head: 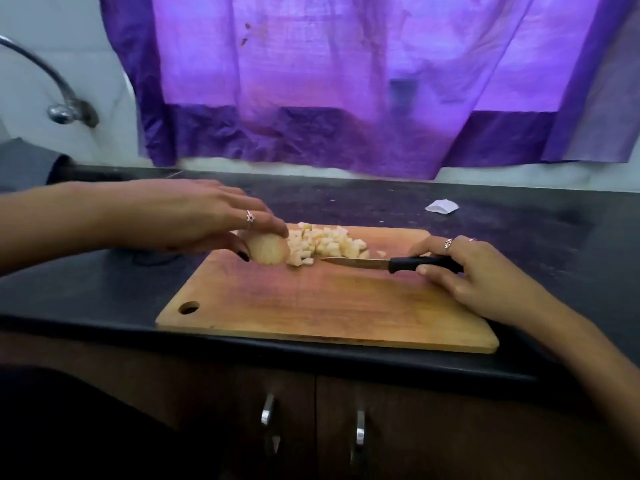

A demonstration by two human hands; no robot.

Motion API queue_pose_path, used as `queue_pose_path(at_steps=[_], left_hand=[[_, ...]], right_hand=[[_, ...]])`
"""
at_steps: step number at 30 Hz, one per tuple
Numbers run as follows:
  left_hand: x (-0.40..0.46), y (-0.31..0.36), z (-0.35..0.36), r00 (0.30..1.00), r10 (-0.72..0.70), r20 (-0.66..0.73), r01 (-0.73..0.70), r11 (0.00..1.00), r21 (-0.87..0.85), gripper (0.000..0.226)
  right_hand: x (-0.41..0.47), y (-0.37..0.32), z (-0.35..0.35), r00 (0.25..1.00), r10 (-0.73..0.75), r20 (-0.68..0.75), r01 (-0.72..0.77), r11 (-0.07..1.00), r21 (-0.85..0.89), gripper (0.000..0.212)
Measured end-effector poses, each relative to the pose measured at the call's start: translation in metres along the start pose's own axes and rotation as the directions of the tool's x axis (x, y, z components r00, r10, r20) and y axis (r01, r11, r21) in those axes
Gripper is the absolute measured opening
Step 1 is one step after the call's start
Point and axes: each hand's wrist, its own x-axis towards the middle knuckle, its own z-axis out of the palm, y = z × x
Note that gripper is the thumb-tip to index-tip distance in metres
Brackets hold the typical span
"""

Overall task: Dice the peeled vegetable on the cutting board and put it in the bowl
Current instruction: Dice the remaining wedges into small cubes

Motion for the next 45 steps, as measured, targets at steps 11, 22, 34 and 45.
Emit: queue_pose_path(at_steps=[11,22,34,45], left_hand=[[-0.008,0.018,0.029,0.950,-0.119,0.288,0.197,0.946,-0.259,0.050],[-0.002,0.083,0.049,0.627,-0.778,0.043,0.628,0.472,-0.619,0.045],[-0.014,0.085,0.039,0.736,-0.675,0.048,0.490,0.483,-0.725,0.043],[-0.024,0.073,0.055,0.702,-0.709,0.069,0.477,0.396,-0.784,0.048]], right_hand=[[0.003,-0.023,-0.009,0.980,0.061,-0.191,-0.027,0.985,0.172,0.007],[-0.003,-0.096,0.022,0.969,0.223,-0.102,-0.148,0.864,0.481,0.021],[-0.004,-0.156,0.053,0.974,0.226,-0.035,-0.202,0.921,0.334,0.036],[0.008,-0.166,0.037,0.967,0.255,0.015,-0.250,0.933,0.259,0.033]])
